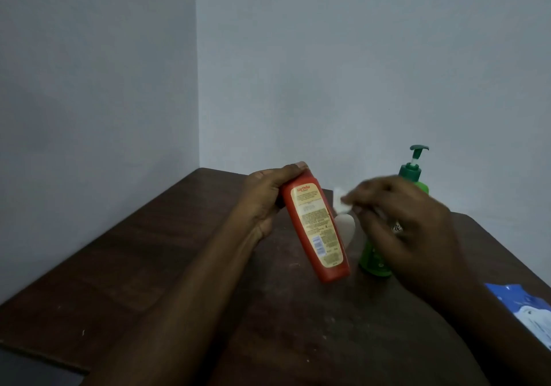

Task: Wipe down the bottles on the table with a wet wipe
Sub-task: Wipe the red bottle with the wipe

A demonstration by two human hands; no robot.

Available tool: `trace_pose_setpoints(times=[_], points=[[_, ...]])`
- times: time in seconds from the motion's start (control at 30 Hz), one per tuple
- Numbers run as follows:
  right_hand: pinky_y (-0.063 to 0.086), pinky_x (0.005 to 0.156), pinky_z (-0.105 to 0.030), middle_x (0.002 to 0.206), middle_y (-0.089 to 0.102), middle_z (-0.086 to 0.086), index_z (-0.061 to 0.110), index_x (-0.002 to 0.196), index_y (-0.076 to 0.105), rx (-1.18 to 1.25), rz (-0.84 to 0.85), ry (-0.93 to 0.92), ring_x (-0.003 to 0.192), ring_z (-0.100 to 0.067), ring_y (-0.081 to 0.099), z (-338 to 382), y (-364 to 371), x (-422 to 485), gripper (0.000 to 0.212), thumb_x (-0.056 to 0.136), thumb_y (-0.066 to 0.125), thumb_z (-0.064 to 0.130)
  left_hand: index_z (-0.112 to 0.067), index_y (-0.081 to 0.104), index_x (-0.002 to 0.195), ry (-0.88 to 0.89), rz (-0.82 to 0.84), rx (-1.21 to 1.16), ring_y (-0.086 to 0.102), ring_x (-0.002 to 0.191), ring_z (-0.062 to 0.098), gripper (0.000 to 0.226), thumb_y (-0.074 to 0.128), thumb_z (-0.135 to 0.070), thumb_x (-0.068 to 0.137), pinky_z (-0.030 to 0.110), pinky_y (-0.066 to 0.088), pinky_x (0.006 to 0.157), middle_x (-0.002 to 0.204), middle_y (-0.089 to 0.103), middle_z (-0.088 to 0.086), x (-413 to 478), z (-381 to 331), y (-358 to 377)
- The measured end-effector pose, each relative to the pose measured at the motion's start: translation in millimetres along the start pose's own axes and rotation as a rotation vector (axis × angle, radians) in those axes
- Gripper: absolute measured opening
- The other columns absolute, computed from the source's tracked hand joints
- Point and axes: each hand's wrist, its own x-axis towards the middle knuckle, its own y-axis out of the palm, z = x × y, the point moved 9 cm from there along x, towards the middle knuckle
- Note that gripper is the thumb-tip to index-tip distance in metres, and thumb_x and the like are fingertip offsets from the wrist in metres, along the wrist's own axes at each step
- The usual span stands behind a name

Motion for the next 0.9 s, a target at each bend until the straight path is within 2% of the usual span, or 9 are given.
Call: trace_pose_setpoints(times=[0.07,0.13,0.23,0.4,0.57,0.67,0.77,0.83,0.9], points=[[0.04,0.086,-0.001,0.11,0.071,0.0,0.015,0.109,0.077,-0.008,-0.058,0.112,0.1,0.0,0.058,-24.4,6.9,18.0,0.021,0.096,0.064,0.006,0.003,0.076,0.11,0.003,0.051,0.046,0.076,0.079,0.021,0.035,0.08,-0.024,0.087,0.033,0.062,0.074,0.084,0.078,0.007,-2.2,2.0,7.1],[0.04,0.085,-0.003,0.112,0.072,-0.001,0.017,0.112,0.077,0.005,-0.018,0.165,0.099,-0.002,0.06,-40.8,25.3,27.5,0.021,0.097,0.065,0.007,0.004,0.076,0.11,0.001,0.087,0.085,0.076,0.08,0.021,0.037,0.079,-0.025,0.089,0.034,0.062,0.076,0.087,0.078,0.008,-4.1,5.0,12.3],[0.04,0.081,-0.002,0.115,0.072,-0.001,0.019,0.117,0.077,0.01,0.105,0.135,0.098,0.0,0.059,-45.9,50.3,25.3,0.023,0.099,0.065,0.012,0.005,0.076,0.109,-0.001,0.119,0.086,0.075,0.082,0.023,0.035,0.076,-0.026,0.091,0.036,0.063,0.081,0.089,0.078,0.011,-4.6,6.2,15.1],[0.043,0.084,-0.008,0.122,0.073,-0.002,0.019,0.126,0.073,-0.027,0.198,0.048,0.104,-0.006,0.064,-35.2,35.4,-5.1,0.031,0.097,0.064,0.01,-0.002,0.076,0.098,-0.025,0.113,0.039,0.076,0.078,0.021,0.025,0.075,-0.026,0.093,0.033,0.063,0.074,0.082,0.078,0.007,-4.2,2.5,12.6],[0.043,0.082,0.002,0.122,0.065,0.021,0.029,0.121,0.074,-0.009,0.305,0.012,0.114,0.017,0.054,-16.1,16.3,-45.5,0.034,0.091,0.063,0.017,-0.004,0.072,0.097,-0.019,0.106,0.034,0.076,0.077,0.02,0.023,0.074,-0.026,0.093,0.033,0.062,0.071,0.079,0.076,0.005,-3.1,-0.4,12.1],[0.043,0.081,-0.007,0.119,0.071,0.006,0.024,0.112,0.077,-0.076,0.269,0.014,0.106,0.0,0.061,-16.1,15.1,-43.3,0.026,0.091,0.07,0.011,-0.004,0.073,0.094,-0.021,0.152,0.053,0.076,0.077,0.02,0.023,0.073,-0.027,0.094,0.032,0.061,0.07,0.081,0.076,0.006,-4.4,3.7,18.7],[0.037,0.071,-0.007,0.1,0.075,-0.003,0.017,0.105,0.08,-0.137,0.236,0.049,0.087,-0.006,0.062,-22.3,21.8,-15.4,0.025,0.084,0.079,0.002,-0.006,0.075,0.087,-0.014,0.193,0.083,0.076,0.077,0.02,0.022,0.072,-0.026,0.095,0.031,0.061,0.069,0.079,0.077,0.006,-8.4,7.7,26.3],[0.034,0.068,-0.005,0.091,0.076,-0.003,0.014,0.102,0.081,-0.171,0.208,0.029,0.078,-0.007,0.064,-24.9,28.7,6.5,0.022,0.083,0.081,0.003,-0.004,0.077,0.094,-0.008,0.21,0.105,0.075,0.08,0.022,0.024,0.071,-0.027,0.095,0.032,0.06,0.071,0.083,0.078,0.007,-9.6,9.7,27.7],[0.035,0.068,-0.005,0.091,0.077,-0.005,0.014,0.101,0.081,-0.158,0.184,0.043,0.077,-0.012,0.069,-30.5,33.6,22.2,0.021,0.083,0.081,0.004,-0.001,0.078,0.104,-0.007,0.211,0.11,0.075,0.082,0.022,0.027,0.07,-0.026,0.096,0.031,0.06,0.07,0.088,0.078,0.008,-9.4,11.1,27.3]])
